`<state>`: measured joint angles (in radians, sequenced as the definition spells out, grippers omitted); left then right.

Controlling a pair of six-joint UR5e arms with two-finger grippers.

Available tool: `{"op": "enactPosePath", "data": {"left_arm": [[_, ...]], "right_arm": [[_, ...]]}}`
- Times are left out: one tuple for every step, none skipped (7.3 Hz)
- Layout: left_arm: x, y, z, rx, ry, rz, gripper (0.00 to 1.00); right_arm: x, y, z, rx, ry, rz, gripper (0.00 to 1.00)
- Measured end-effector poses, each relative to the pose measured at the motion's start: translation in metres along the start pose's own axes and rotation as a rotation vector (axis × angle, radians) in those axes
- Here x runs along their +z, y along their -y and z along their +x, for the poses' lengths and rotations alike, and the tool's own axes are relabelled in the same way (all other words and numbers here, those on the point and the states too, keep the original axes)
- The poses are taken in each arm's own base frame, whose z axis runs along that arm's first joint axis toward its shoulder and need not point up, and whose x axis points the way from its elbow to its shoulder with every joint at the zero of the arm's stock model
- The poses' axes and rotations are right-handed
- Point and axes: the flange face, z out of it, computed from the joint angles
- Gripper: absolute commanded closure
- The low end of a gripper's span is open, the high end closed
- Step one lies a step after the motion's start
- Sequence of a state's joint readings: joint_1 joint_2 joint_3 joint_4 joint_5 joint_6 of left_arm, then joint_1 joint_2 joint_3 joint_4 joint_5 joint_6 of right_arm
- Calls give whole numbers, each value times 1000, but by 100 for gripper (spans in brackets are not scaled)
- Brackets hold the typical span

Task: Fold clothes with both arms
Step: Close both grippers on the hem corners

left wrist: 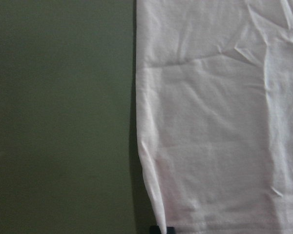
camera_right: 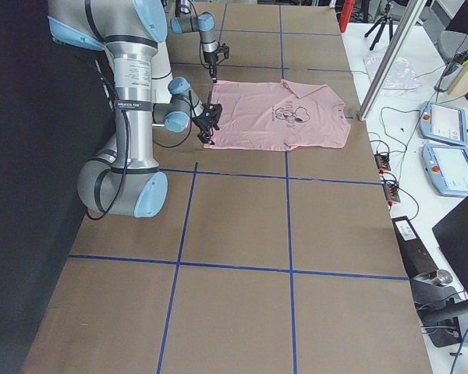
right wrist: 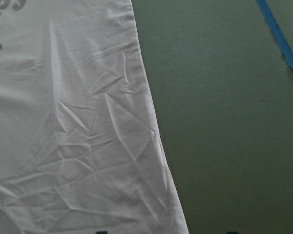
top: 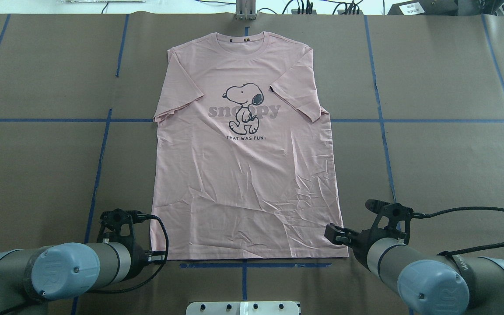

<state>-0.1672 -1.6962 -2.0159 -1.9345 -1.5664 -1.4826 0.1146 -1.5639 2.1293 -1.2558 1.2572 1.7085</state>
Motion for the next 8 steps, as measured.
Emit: {"op": "enactPosePath", "data": {"left_arm": [[0, 0, 1, 1, -2, 2, 100], [-1, 1, 1, 2, -2, 7, 100], [-1, 1, 1, 3, -3, 15, 100], [-2, 2, 2, 4, -4, 20, 100], [-2, 2, 2, 4, -5, 22, 100], [-2, 2, 2, 5, -5, 23, 100], [-2, 2, 3, 5, -6, 24, 100], [-2, 2, 3, 5, -6, 25, 100]], "right_arm": [[5, -2, 3, -5, -11, 0, 28], [9, -5, 3, -9, -17, -1, 29], [15, -8, 4, -14, -25, -2, 30], [22, -12, 6, -20, -36, -2, 32], [26, -17, 8, -26, -44, -6, 34], [27, -23, 8, -34, -46, -12, 37], [27, -28, 8, -40, -46, -19, 37], [27, -33, 9, -44, -46, -26, 37]]}}
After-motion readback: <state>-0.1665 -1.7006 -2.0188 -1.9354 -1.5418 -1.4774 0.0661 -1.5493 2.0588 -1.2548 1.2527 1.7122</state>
